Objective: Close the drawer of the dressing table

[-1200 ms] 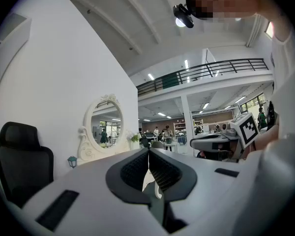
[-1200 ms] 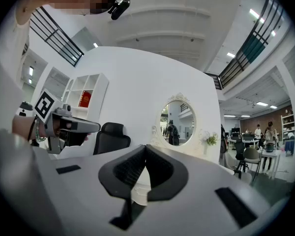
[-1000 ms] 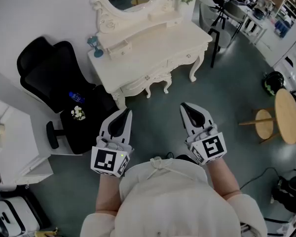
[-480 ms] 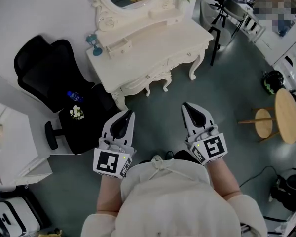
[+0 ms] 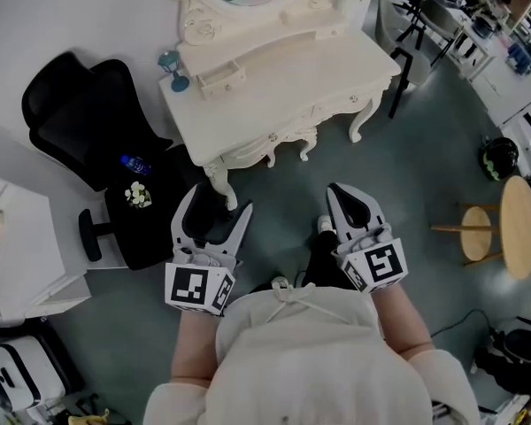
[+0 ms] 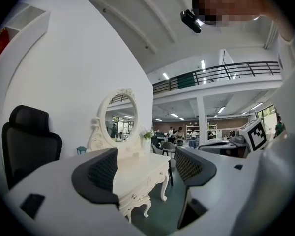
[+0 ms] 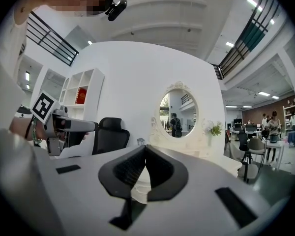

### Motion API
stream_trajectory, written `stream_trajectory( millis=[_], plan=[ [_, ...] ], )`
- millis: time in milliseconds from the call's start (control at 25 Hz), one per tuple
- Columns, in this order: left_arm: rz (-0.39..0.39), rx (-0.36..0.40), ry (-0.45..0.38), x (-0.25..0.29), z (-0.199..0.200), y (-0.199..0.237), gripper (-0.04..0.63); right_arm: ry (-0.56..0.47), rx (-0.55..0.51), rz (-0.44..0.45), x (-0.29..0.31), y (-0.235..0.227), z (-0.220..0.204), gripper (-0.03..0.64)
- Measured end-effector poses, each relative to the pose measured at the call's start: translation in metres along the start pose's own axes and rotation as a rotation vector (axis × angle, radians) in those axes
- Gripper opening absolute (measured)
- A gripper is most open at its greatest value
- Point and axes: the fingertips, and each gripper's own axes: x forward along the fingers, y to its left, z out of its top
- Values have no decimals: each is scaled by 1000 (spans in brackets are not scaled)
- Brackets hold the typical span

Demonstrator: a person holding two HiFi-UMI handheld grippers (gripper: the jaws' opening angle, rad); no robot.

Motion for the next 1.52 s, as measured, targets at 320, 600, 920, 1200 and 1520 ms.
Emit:
stream_trajectory(
  millis=[320,600,920,1200,1520],
  plan=[
    [92,27,62,63,-18,17,364,-6,5,132,79,-55,-12,6],
    [277,31,53,141,-9,43,364,-8,-3,291,162,-125,1,6],
    [450,42,46,228,-9,55,363,-16,-22,458,241,-201,5,6],
    [552,-16,106,262,-37,75,362,28,-19,566,293,-217,-13,6],
    [570,-129,176,296,-86,124,362,111,-6,618,351,-209,-45,6]
  ],
)
